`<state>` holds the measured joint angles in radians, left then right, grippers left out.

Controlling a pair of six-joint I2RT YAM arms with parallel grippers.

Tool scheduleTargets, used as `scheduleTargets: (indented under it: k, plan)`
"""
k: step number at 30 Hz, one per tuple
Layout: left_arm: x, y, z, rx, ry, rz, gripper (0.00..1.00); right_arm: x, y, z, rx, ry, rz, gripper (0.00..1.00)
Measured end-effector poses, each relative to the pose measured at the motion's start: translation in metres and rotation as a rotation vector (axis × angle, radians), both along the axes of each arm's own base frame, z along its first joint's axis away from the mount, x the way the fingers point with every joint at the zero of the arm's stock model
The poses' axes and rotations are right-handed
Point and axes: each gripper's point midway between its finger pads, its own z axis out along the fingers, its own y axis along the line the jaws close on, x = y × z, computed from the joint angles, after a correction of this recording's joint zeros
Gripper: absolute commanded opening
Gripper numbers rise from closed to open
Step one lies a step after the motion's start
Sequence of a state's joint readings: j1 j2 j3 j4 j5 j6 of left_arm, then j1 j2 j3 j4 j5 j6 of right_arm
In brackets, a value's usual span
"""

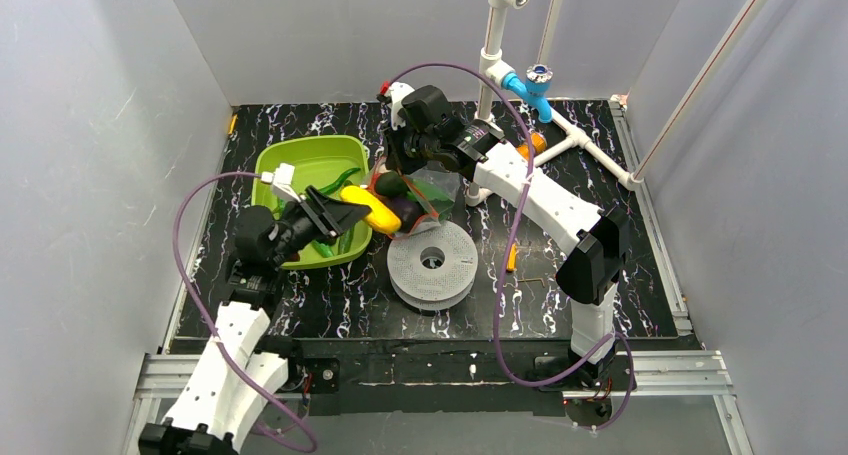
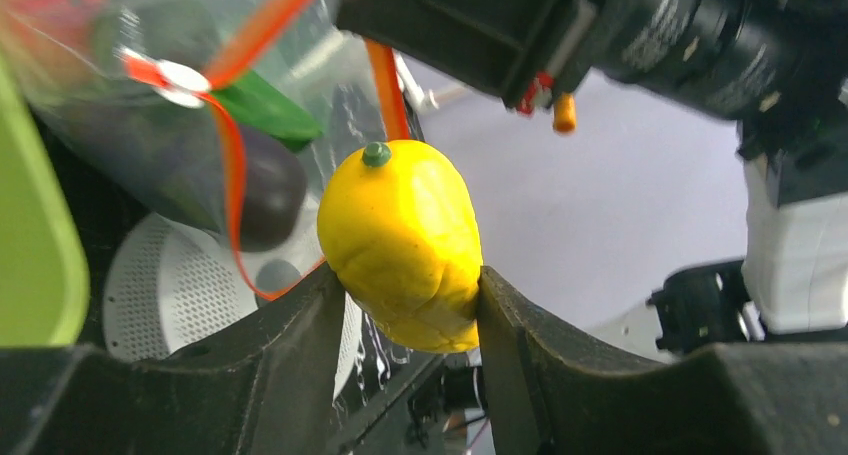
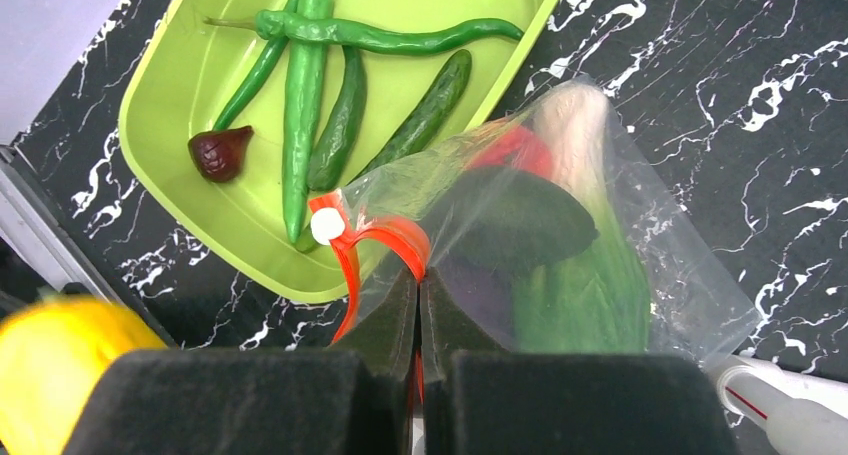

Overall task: Place the food in the zip-top bag and seal the zipper
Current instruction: Place the fake fruit in the bin.

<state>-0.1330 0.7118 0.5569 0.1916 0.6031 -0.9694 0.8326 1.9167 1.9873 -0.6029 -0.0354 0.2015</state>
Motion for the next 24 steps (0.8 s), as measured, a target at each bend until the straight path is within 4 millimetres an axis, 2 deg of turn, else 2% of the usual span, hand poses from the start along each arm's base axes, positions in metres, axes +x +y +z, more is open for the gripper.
scheduleTargets:
  k: [3,6,17,24]
  plan:
    - [-0.008,-0.020,-0.005,0.028,-0.004,-0.056,0.12,-0.002,0.001,0.000,0.009,0.012,0.000,0.01]
    - [-0.004,-0.031,-0.014,0.053,0.019,-0.067,0.13,-0.003,0.002,0.000,0.017,0.022,0.001,0.01]
    - [0.047,-0.028,-0.037,0.136,0.002,0.078,0.14,-0.007,0.005,0.001,0.033,0.043,0.012,0.01]
    - [0.055,-0.042,-0.048,0.171,-0.051,0.090,0.19,-0.007,0.005,0.001,0.035,0.045,0.015,0.01]
